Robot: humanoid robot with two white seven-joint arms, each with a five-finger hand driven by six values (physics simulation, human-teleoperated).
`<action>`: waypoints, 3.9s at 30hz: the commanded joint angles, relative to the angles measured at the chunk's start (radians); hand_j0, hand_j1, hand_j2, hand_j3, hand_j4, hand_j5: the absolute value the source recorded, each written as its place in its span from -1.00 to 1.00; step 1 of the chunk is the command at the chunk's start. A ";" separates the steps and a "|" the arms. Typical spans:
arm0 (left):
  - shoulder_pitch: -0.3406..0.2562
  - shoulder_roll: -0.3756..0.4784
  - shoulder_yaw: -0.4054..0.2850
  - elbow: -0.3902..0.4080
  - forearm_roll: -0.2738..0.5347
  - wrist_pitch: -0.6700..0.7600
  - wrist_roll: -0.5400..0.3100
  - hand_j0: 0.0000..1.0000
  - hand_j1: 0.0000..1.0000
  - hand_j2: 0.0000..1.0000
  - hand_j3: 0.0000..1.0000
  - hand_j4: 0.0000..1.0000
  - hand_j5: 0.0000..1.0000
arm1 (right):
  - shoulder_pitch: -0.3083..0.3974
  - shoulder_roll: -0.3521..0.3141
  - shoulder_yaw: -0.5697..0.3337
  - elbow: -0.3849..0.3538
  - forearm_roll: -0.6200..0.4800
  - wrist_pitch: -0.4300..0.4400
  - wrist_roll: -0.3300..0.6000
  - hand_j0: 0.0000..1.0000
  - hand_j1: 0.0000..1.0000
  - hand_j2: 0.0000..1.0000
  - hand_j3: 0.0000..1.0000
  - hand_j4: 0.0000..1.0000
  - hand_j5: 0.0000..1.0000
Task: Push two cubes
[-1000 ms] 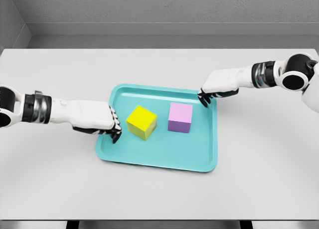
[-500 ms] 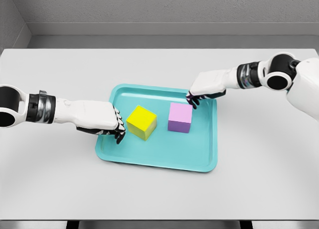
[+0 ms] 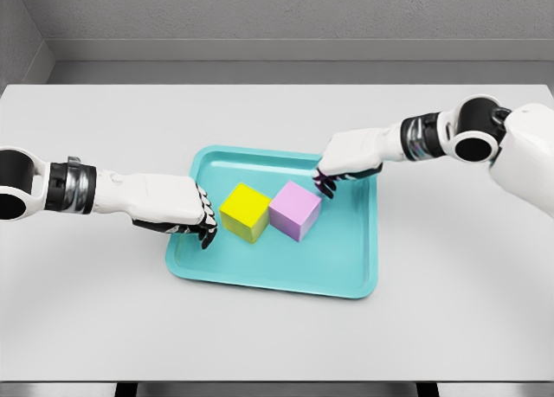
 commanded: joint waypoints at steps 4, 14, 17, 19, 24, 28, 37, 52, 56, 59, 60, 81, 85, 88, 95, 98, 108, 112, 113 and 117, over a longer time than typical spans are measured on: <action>0.000 0.000 0.001 -0.001 0.006 0.002 0.000 -0.17 -0.17 -0.17 -0.17 -0.17 -0.17 | -0.009 0.005 -0.032 0.054 -0.004 0.002 0.000 -0.18 -0.18 -0.18 -0.18 -0.18 -0.18; 0.000 -0.100 -0.001 0.087 -0.008 0.002 0.000 -0.17 -0.17 -0.17 -0.17 -0.17 -0.17 | -0.017 0.042 -0.022 0.063 -0.003 0.002 0.000 -0.18 -0.18 -0.18 -0.18 -0.18 -0.18; -0.002 -0.120 -0.001 0.107 -0.017 0.002 0.000 -0.17 -0.17 -0.17 -0.17 -0.17 -0.17 | -0.017 0.048 -0.012 0.062 -0.001 0.002 0.000 -0.18 -0.18 -0.18 -0.18 -0.18 -0.18; -0.003 -0.125 -0.001 0.116 -0.019 0.002 0.000 -0.17 -0.17 -0.17 -0.17 -0.17 -0.17 | -0.018 0.048 -0.012 0.062 -0.001 0.002 0.000 -0.18 -0.18 -0.18 -0.18 -0.18 -0.18; -0.003 -0.154 0.001 0.137 -0.036 0.002 0.000 -0.18 -0.18 -0.18 -0.18 -0.18 -0.18 | -0.020 0.050 -0.011 0.062 -0.001 0.002 0.000 -0.19 -0.19 -0.19 -0.19 -0.19 -0.19; -0.005 -0.169 0.001 0.147 -0.053 0.002 0.000 -0.18 -0.18 -0.18 -0.18 -0.18 -0.18 | -0.020 0.051 -0.011 0.060 -0.001 0.002 0.000 -0.19 -0.19 -0.19 -0.19 -0.19 -0.19; -0.017 -0.192 0.007 0.185 -0.059 0.002 0.000 -0.19 -0.19 -0.19 -0.19 -0.19 -0.19 | -0.018 0.060 -0.009 0.060 -0.001 0.002 0.000 -0.19 -0.19 -0.19 -0.19 -0.19 -0.19; -0.051 -0.243 0.011 0.185 -0.062 0.002 0.000 -0.20 -0.20 -0.20 -0.20 -0.20 -0.20 | -0.018 0.060 -0.009 0.057 -0.001 0.002 0.000 -0.19 -0.19 -0.19 -0.19 -0.19 -0.19; -0.051 -0.244 0.027 0.206 -0.066 0.002 0.000 -0.20 -0.20 -0.20 -0.20 -0.20 -0.20 | -0.017 0.059 -0.008 0.057 -0.001 0.002 0.000 -0.19 -0.19 -0.19 -0.19 -0.19 -0.19; -0.054 -0.250 0.028 0.206 -0.066 0.002 0.000 -0.20 -0.20 -0.20 -0.20 -0.20 -0.20 | -0.018 0.057 -0.008 0.057 -0.001 0.002 0.000 -0.19 -0.19 -0.19 -0.19 -0.19 -0.19; -0.055 -0.253 0.028 0.206 -0.066 0.002 0.000 -0.20 -0.20 -0.20 -0.20 -0.20 -0.20 | -0.018 0.057 -0.008 0.057 -0.001 0.002 0.000 -0.19 -0.19 -0.19 -0.19 -0.19 -0.19; -0.061 -0.158 0.217 0.308 -0.051 0.002 0.000 -0.20 -0.20 -0.20 -0.20 -0.20 -0.20 | -0.017 0.013 -0.068 0.036 -0.004 0.002 0.000 -0.16 -0.16 -0.16 -0.16 -0.16 -0.16; -0.066 -0.273 0.221 0.510 -0.063 0.002 0.000 -0.20 -0.20 -0.20 -0.20 -0.20 -0.20 | -0.008 -0.021 -0.054 -0.013 -0.007 0.002 0.000 -0.18 -0.18 -0.18 -0.18 -0.18 -0.18; -0.052 -0.327 0.212 0.512 -0.119 0.002 0.000 -0.20 -0.20 -0.20 -0.20 -0.20 -0.20 | -0.002 -0.016 -0.037 -0.035 -0.007 0.002 0.000 -0.20 -0.20 -0.20 -0.20 -0.20 -0.20; -0.032 -0.358 0.209 0.512 -0.145 0.002 0.000 -0.20 -0.20 -0.20 -0.20 -0.20 -0.20 | 0.000 -0.010 -0.011 -0.076 -0.009 0.002 0.000 -0.21 -0.21 -0.21 -0.21 -0.21 -0.21; -0.034 -0.355 0.209 0.512 -0.145 0.002 0.000 -0.20 -0.20 -0.20 -0.20 -0.20 -0.20 | 0.000 -0.012 -0.009 -0.089 -0.009 0.002 0.000 -0.21 -0.21 -0.21 -0.21 -0.21 -0.21; -0.037 -0.352 0.211 0.512 -0.145 0.002 0.000 -0.20 -0.20 -0.20 -0.20 -0.20 -0.20 | 0.000 -0.018 -0.009 -0.124 -0.010 0.002 0.000 -0.21 -0.21 -0.21 -0.21 -0.21 -0.21; -0.048 -0.332 0.223 0.510 -0.134 0.002 0.000 -0.20 -0.20 -0.20 -0.20 -0.20 -0.20 | 0.000 -0.018 0.001 -0.133 -0.010 0.002 0.000 -0.21 -0.21 -0.21 -0.21 -0.21 -0.21; -0.048 -0.272 0.243 0.506 -0.119 0.002 0.000 -0.19 -0.19 -0.19 -0.19 -0.19 -0.19 | 0.000 -0.018 0.001 -0.133 -0.010 0.002 0.000 -0.21 -0.21 -0.21 -0.21 -0.21 -0.21; -0.035 -0.140 0.327 0.515 -0.020 0.002 0.000 0.10 0.10 0.10 0.10 0.10 0.10 | -0.008 -0.018 -0.009 -0.119 -0.010 0.002 0.000 -0.16 -0.16 -0.16 -0.16 -0.16 -0.16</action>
